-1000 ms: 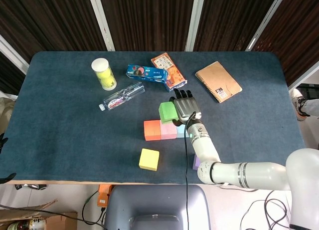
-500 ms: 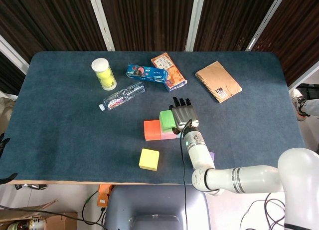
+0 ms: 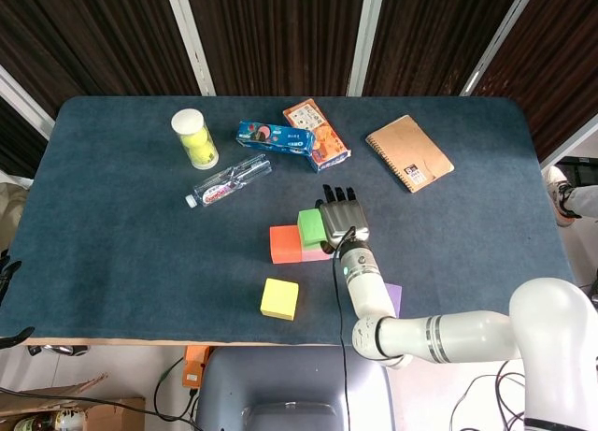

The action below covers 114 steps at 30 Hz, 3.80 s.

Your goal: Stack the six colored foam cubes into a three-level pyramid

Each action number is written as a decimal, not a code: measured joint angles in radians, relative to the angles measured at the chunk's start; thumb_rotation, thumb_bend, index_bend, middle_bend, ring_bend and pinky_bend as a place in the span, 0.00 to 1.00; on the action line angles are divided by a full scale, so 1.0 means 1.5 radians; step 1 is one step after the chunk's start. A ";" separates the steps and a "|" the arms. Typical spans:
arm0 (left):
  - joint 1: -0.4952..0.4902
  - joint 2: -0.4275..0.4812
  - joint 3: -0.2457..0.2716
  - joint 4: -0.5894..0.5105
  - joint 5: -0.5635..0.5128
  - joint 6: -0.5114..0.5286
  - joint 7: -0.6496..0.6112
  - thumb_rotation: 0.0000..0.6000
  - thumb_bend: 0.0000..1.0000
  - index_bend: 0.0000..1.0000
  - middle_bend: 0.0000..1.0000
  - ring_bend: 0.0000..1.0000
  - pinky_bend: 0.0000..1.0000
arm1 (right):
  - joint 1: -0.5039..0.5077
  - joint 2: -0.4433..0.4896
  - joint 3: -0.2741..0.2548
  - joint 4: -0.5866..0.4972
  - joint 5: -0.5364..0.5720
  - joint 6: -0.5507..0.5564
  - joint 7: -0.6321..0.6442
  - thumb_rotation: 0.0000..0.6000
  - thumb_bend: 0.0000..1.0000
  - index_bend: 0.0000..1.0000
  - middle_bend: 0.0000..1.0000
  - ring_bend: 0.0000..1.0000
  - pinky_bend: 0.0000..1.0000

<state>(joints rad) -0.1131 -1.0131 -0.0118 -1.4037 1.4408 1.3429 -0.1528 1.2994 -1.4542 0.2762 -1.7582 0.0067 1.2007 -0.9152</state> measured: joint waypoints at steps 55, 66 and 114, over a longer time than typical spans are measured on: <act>0.010 -0.003 -0.002 0.034 -0.001 0.000 -0.047 0.97 0.12 0.05 0.00 0.00 0.11 | -0.018 -0.077 0.067 0.045 0.011 0.024 -0.063 1.00 0.26 0.35 0.00 0.00 0.00; 0.010 -0.004 -0.004 0.038 -0.006 -0.004 -0.052 0.98 0.12 0.05 0.00 0.00 0.11 | -0.021 -0.075 0.070 0.045 0.019 0.008 -0.072 1.00 0.25 0.06 0.00 0.00 0.00; -0.002 -0.019 -0.005 0.034 -0.015 -0.030 -0.024 0.97 0.12 0.05 0.00 0.00 0.11 | -0.431 0.267 -0.204 -0.124 -0.628 -0.264 0.464 1.00 0.18 0.00 0.00 0.00 0.00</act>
<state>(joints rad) -0.1162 -1.0422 -0.0199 -1.3532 1.4183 1.2978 -0.1893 0.6535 -1.0544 -0.0305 -1.9441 -0.9357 0.8047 -0.2192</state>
